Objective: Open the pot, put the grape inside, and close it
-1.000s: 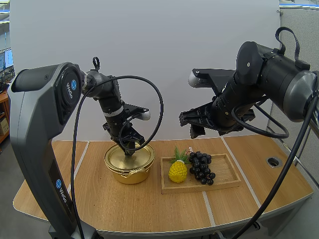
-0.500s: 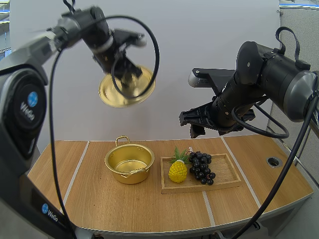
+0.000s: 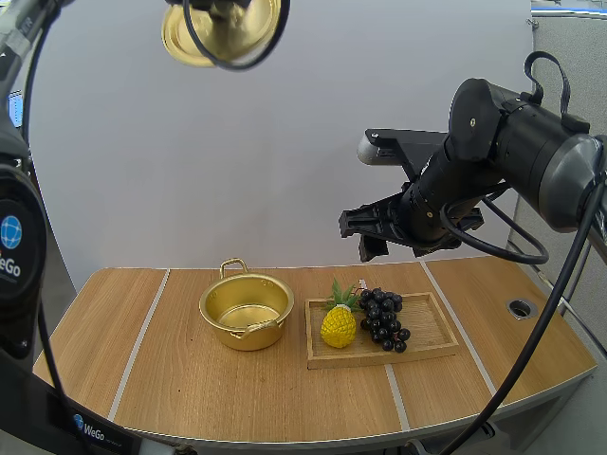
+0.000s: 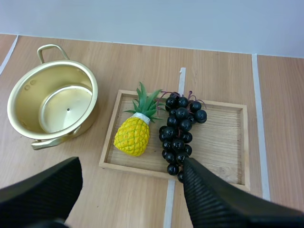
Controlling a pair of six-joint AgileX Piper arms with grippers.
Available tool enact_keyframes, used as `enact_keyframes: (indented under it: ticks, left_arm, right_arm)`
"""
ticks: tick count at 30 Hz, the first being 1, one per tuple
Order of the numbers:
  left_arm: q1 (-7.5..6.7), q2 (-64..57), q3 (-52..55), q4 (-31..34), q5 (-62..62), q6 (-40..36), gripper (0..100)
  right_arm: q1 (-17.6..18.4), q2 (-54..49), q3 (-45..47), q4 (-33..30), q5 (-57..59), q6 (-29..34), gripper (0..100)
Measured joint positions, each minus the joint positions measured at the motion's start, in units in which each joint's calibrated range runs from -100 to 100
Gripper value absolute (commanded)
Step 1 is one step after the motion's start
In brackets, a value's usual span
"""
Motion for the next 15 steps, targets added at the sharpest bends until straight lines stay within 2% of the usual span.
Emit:
enact_keyframes:
  ticks: [8, 15]
  left_arm:
    - [0.0, -0.13, -8.99, 2.04, -0.28, -1.45, 0]
    - [0.0, -0.38, -11.86, 3.85, -5.0, -1.65, 0]
  right_arm:
    - [0.0, 1.98, 0.0, 0.0, -4.81, 0.68, 100]
    - [0.0, 11.69, 0.0, -1.43, -6.49, 2.11, 100]
